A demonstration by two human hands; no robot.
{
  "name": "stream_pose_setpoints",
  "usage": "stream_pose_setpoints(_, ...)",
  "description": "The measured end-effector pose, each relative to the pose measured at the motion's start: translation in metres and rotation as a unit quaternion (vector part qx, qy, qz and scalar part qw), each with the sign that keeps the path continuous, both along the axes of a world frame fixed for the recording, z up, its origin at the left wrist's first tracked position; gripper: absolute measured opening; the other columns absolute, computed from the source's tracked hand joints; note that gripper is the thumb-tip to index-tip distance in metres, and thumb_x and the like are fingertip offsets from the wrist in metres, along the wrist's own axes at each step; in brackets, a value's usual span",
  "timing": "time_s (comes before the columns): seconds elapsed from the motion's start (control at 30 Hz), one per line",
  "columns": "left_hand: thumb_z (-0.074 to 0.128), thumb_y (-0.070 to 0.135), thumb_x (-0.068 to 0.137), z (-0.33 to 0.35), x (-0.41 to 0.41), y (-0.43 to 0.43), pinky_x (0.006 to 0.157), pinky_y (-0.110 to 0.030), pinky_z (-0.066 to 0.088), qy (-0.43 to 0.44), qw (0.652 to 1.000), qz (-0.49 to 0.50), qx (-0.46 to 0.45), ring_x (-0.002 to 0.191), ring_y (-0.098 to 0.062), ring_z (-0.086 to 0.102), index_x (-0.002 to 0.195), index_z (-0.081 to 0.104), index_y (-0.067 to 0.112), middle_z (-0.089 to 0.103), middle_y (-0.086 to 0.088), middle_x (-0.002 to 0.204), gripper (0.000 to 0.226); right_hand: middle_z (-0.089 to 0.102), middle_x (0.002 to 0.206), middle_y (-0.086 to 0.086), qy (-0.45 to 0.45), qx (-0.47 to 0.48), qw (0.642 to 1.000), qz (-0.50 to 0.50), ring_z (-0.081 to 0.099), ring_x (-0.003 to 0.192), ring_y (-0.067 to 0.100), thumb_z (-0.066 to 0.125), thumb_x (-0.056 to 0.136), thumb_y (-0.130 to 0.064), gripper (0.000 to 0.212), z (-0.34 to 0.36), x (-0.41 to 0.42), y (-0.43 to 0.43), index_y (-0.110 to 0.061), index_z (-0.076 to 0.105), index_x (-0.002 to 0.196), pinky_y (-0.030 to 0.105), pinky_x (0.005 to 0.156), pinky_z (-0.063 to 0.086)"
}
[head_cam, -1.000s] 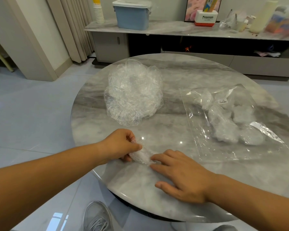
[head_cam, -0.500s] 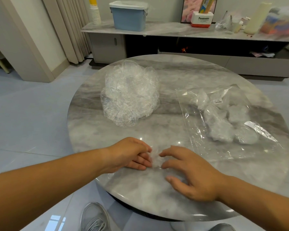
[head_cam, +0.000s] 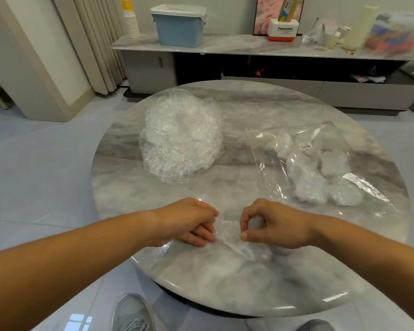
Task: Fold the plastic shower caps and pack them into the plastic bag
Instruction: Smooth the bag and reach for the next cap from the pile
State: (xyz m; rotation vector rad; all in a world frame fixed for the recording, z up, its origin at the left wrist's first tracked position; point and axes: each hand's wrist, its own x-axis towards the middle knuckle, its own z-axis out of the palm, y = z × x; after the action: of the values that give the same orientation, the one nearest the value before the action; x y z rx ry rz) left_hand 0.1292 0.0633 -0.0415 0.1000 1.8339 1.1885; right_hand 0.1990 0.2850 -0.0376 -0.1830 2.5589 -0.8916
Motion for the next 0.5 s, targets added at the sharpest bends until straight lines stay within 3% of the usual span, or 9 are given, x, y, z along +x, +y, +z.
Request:
stream_pose_setpoints(0.1,0.056,0.01,0.097,0.0,0.0,0.001,0.093,-0.046,0.059,0.012,1.0,-0.006,-0.004,0.098,-0.027,0.075,0.114,0.065,0.014,0.068,-0.016,0.102,0.02,0.06,0.065,-0.026,-0.048,-0.002,0.999,0.019,0.054,0.063,-0.004,0.075,0.089,-0.034,0.014,0.002,0.004,0.002,-0.022,0.071,0.089,0.009,0.063,0.039)
stream_pose_setpoints(0.3,0.059,0.014,0.098,0.002,0.001,0.001,0.09,-0.041,0.06,0.026,0.999,-0.025,-0.015,0.098,-0.025,0.074,0.124,0.062,0.013,0.068,-0.022,0.116,0.026,0.066,0.073,-0.021,-0.129,-0.007,0.99,0.053,0.059,0.072,-0.005,0.073,0.09,-0.042,0.014,0.002,0.014,-0.001,-0.029,0.075,0.088,0.015,0.075,0.045)
stream_pose_setpoints(0.5,0.055,0.011,0.098,0.003,0.0,0.0,0.092,-0.044,0.059,0.014,1.0,-0.016,-0.008,0.097,-0.025,0.075,0.125,0.06,0.014,0.068,-0.023,0.116,0.027,0.054,0.058,-0.015,0.04,-0.074,0.994,-0.064,0.046,0.056,0.002,0.072,0.091,-0.035,0.025,0.0,0.016,0.001,-0.02,0.068,0.072,0.017,0.06,0.041)
